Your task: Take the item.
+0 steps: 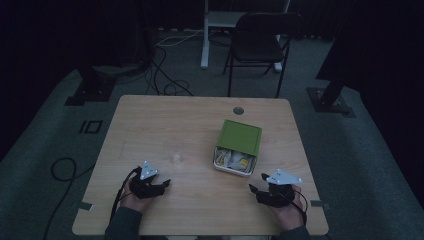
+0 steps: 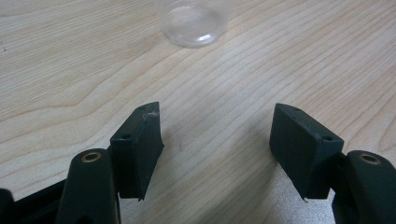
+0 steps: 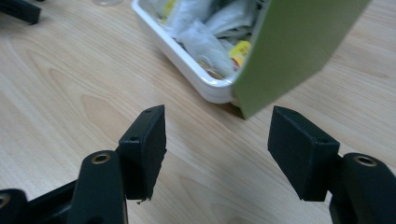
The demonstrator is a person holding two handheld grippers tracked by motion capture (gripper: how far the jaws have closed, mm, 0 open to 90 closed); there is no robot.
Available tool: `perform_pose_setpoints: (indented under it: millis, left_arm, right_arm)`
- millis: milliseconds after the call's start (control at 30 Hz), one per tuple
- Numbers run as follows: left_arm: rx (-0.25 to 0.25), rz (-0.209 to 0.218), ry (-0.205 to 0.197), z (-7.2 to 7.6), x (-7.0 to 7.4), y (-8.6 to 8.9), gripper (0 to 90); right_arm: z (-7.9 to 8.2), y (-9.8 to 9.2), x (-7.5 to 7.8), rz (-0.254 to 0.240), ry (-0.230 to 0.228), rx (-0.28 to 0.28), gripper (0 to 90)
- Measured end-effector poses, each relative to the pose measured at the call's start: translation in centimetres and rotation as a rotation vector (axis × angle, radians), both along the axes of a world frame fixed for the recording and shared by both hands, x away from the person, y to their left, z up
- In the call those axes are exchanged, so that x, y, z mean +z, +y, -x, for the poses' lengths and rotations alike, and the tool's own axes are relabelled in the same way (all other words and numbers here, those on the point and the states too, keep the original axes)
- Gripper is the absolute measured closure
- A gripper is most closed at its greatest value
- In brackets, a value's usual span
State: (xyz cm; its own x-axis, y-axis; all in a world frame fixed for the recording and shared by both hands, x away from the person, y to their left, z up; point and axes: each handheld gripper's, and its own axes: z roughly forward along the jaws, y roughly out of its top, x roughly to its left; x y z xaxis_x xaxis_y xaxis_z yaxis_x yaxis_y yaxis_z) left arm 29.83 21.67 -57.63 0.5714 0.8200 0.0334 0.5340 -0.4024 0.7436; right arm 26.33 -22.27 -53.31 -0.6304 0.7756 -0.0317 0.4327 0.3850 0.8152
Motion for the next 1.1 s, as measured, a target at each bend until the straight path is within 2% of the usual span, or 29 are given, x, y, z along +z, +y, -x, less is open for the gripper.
perform_pose_setpoints:
  millis: [600, 1100]
  left_arm:
    - [0.0, 0.0, 0.0, 0.0, 0.0, 0.0, 35.2]
    - [0.0, 0.0, 0.0, 0.0, 0.0, 0.0, 35.2]
  right_arm:
    - [-0.2, 2.2, 0.7, -0.005, -0.024, 0.065, 37.0]
    - [-1.5, 4.6, 1.0, -0.006, -0.042, 0.107, 38.2]
